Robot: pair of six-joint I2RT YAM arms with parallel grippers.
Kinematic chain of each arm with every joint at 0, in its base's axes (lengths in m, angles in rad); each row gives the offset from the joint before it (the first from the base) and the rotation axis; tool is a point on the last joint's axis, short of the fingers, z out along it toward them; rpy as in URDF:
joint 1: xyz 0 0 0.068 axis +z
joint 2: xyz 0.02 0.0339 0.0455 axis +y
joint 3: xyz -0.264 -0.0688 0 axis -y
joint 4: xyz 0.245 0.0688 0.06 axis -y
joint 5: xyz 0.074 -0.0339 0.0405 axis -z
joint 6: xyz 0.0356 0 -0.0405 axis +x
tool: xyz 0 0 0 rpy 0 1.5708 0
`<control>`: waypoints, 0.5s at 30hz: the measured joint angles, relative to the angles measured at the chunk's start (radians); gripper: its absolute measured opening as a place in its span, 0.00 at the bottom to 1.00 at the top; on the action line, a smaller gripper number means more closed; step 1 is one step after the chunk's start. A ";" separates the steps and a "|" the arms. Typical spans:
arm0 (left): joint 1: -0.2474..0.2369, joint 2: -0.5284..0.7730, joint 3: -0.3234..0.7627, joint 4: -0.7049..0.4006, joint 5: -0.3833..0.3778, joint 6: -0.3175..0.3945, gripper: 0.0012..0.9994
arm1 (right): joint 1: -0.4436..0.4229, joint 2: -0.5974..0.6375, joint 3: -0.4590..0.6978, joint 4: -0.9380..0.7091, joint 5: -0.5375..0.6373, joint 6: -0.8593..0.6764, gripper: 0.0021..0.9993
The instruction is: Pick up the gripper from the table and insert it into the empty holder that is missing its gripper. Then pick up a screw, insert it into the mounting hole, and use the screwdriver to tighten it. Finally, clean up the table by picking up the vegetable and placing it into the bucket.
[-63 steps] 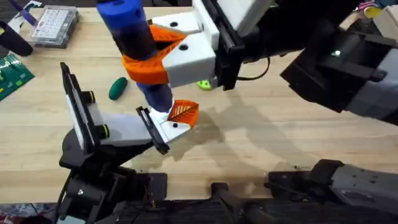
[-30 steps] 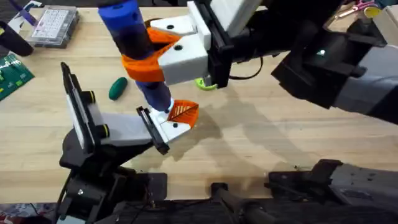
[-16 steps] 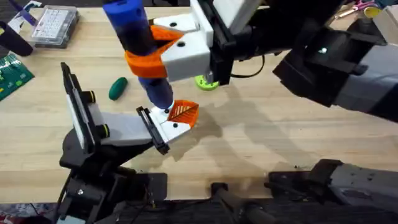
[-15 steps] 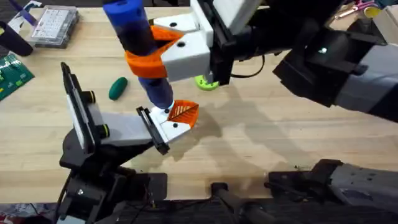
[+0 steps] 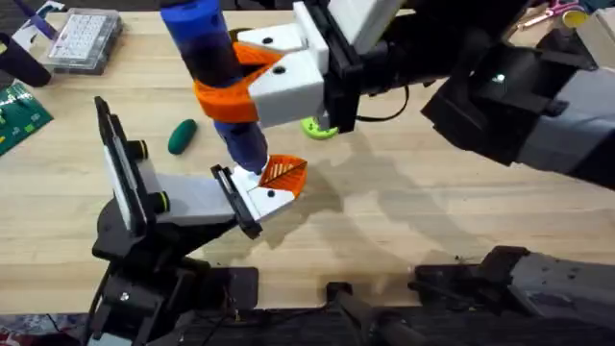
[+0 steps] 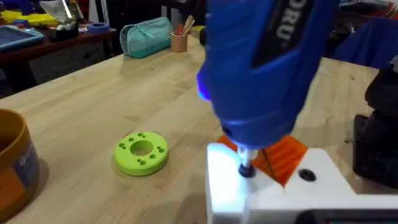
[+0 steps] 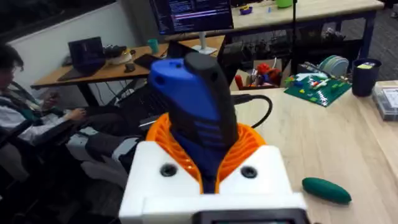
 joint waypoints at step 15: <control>0.000 0.000 0.000 0.006 0.000 0.000 0.01 | 0.000 0.000 0.000 0.011 0.000 0.015 0.07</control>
